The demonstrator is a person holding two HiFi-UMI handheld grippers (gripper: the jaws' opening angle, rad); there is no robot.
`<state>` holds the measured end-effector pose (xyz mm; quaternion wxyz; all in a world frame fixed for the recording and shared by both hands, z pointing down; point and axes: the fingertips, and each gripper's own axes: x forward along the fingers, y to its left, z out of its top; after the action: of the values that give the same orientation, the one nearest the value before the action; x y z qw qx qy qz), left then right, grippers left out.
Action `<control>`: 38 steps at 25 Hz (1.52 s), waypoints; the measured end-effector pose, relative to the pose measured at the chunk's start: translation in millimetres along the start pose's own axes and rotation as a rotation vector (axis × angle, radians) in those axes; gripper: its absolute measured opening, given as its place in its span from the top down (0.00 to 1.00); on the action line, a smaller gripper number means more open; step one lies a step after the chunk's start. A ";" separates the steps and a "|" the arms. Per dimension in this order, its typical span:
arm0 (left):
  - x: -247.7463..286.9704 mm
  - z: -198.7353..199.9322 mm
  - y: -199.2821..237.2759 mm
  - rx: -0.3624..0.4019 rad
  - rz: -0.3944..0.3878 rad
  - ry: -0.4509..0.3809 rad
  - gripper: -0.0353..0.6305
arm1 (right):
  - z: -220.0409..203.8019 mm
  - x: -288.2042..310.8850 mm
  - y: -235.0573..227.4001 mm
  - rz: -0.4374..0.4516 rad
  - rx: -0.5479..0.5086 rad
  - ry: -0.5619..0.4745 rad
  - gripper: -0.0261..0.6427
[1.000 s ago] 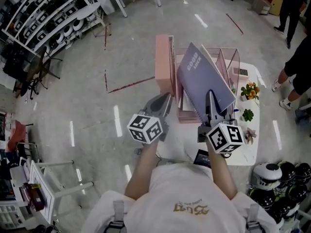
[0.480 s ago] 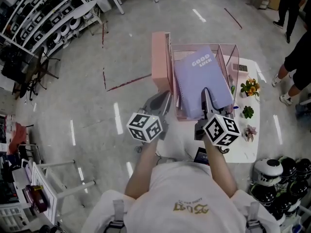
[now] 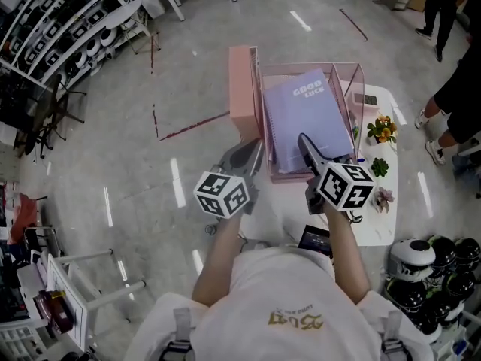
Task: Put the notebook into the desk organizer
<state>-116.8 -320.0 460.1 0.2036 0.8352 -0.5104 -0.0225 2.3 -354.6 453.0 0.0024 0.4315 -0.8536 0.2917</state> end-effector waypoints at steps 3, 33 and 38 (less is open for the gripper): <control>0.6 -1.8 -3.9 0.002 -0.015 0.008 0.92 | -6.9 4.1 16.7 0.092 0.003 0.057 0.50; -21.6 -11.4 -12.0 -0.006 -0.024 0.004 0.92 | -48.4 -6.8 21.7 0.230 -0.459 0.278 0.25; -24.3 -13.8 -19.8 -0.004 -0.033 0.003 0.92 | -46.9 -10.5 2.4 0.102 -0.436 0.291 0.21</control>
<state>-108.3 -286.8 461.4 0.2058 0.8432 -0.4960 -0.0259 -4.5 -322.3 488.0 0.2032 0.3308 -0.9076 0.1597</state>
